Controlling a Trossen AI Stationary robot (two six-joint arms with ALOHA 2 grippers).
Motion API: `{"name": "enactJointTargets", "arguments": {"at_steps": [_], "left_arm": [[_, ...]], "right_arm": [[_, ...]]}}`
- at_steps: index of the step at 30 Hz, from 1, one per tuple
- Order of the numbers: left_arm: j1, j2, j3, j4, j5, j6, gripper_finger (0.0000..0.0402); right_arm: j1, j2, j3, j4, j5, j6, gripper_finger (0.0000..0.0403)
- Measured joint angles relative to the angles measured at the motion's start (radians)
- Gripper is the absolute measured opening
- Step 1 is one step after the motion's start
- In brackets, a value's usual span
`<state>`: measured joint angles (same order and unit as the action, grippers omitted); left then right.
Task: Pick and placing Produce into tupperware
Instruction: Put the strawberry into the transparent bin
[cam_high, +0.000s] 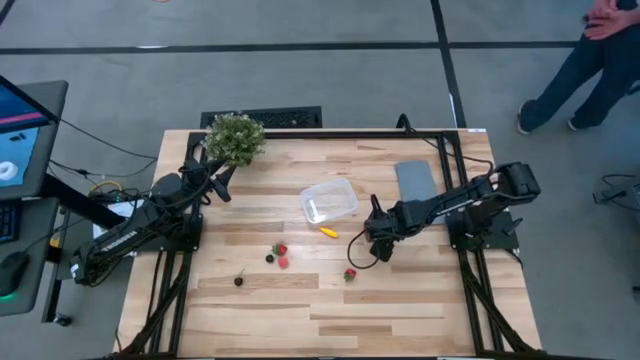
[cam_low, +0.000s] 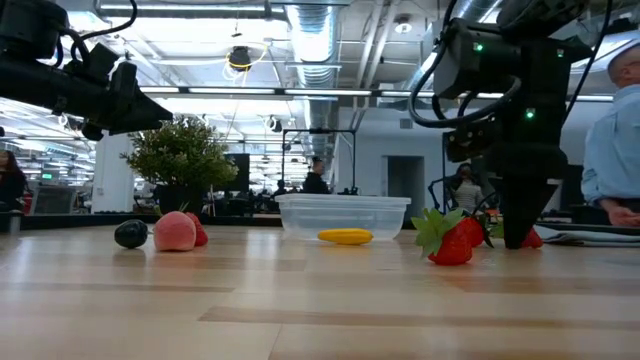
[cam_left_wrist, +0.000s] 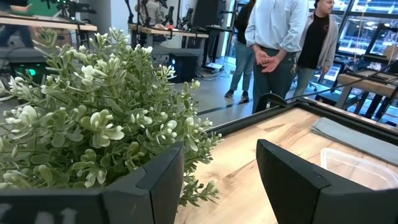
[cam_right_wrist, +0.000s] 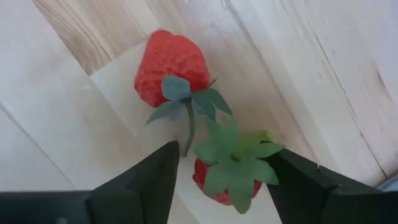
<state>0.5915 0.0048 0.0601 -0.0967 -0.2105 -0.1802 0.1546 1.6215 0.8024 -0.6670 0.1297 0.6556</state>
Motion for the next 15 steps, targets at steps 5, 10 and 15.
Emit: {"name": "enactJointTargets", "arguments": {"at_steps": [5,10,15], "left_arm": [[0.0,0.0,0.0,0.0,0.0,0.0,0.0192],[0.0,0.0,0.0,-0.001,0.0,0.0,0.0192],[0.0,0.0,0.0,-0.001,0.0,0.0,0.0192]], "right_arm": [[0.0,0.001,0.0,-0.001,-0.002,0.001,0.0221],[0.0,0.001,0.0,0.0,-0.006,0.008,0.0193],[0.0,0.002,-0.001,-0.002,-0.006,0.01,0.0173]]}}
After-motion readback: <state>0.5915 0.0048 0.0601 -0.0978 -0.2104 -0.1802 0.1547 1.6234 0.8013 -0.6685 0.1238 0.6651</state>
